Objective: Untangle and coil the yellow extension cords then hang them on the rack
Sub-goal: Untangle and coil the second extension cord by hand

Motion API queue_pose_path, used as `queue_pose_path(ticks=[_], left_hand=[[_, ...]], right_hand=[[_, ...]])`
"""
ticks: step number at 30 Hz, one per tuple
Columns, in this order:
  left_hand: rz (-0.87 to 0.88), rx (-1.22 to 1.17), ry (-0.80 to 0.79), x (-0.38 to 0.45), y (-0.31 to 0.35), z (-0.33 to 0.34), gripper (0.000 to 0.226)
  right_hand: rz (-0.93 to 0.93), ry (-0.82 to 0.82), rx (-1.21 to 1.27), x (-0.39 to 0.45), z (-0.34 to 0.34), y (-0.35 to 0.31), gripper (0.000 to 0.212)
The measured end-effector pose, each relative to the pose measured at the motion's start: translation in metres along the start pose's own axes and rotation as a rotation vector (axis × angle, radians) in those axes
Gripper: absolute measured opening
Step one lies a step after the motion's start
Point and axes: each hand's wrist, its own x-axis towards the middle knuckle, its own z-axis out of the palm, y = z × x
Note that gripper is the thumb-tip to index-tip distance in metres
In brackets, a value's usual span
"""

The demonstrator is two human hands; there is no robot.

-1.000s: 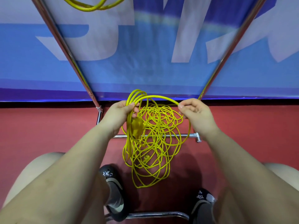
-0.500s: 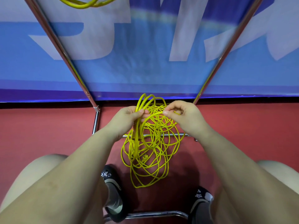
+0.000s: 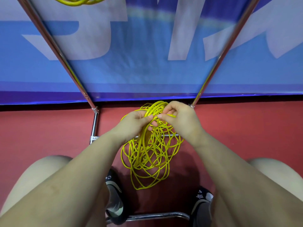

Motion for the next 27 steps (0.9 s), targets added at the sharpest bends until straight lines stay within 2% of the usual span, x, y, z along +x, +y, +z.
queue_pose_path(ticks=[5,9,11,15,18,21,25,27], left_hand=[[0.004,0.16,-0.036,0.001,-0.007,0.003,0.018],[0.025,0.232,0.046,-0.001,-0.004,0.004,0.024],[0.03,0.124,0.092,-0.002,-0.002,0.0,0.024],[0.083,-0.194,0.207,-0.003,0.007,-0.015,0.022],[0.113,-0.388,0.328,-0.002,0.011,-0.031,0.022],[0.111,-0.469,0.403,-0.001,0.009,-0.041,0.022],[0.098,-0.47,0.436,-0.002,0.004,-0.043,0.022],[0.084,-0.471,0.398,-0.004,0.004,-0.042,0.02]], right_hand=[[-0.05,0.043,-0.07,-0.004,0.001,0.004,0.023],[0.013,0.019,-0.052,-0.004,-0.001,0.011,0.026],[0.087,-0.075,-0.105,0.001,-0.004,0.016,0.031],[0.153,-0.374,-0.345,-0.001,-0.004,0.029,0.039],[0.2,-0.47,-0.489,-0.004,-0.002,0.044,0.04],[0.225,-0.388,-0.468,-0.004,-0.008,0.052,0.036],[0.199,-0.245,-0.316,-0.002,-0.016,0.048,0.005],[0.242,-0.201,-0.144,-0.001,-0.017,0.042,0.009]])
